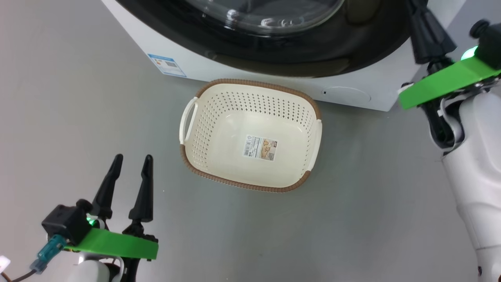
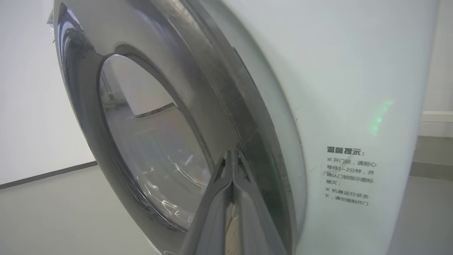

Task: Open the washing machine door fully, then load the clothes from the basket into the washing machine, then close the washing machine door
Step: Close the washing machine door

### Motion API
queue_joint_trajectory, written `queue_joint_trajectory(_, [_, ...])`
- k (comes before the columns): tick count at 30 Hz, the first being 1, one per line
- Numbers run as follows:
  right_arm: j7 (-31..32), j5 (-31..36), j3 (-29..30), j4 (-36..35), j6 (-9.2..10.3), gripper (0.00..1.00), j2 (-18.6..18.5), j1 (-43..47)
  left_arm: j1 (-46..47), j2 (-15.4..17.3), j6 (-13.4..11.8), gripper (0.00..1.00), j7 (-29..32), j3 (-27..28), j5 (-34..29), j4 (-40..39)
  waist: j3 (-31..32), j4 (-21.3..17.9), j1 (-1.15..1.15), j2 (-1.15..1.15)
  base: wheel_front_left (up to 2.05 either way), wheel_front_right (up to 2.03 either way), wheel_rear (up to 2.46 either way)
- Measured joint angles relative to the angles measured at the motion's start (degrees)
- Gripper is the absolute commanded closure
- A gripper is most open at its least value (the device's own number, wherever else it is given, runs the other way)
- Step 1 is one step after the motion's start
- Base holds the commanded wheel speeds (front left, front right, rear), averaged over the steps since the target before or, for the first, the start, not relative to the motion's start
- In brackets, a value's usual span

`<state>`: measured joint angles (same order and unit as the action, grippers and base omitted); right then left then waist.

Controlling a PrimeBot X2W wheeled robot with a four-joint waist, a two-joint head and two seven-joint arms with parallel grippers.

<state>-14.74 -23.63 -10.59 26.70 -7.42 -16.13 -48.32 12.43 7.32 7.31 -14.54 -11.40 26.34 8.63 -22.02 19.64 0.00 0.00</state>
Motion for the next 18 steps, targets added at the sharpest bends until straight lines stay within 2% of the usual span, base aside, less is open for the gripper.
queue_joint_trajectory(18, [0.0,2.4,3.6,1.1,-0.48,1.0,2.1,-3.7,2.0,-0.2,0.0,0.0,0.0,-0.2,0.1,-0.6,-1.7,0.8,0.0,0.0,0.0,0.0,0.0])
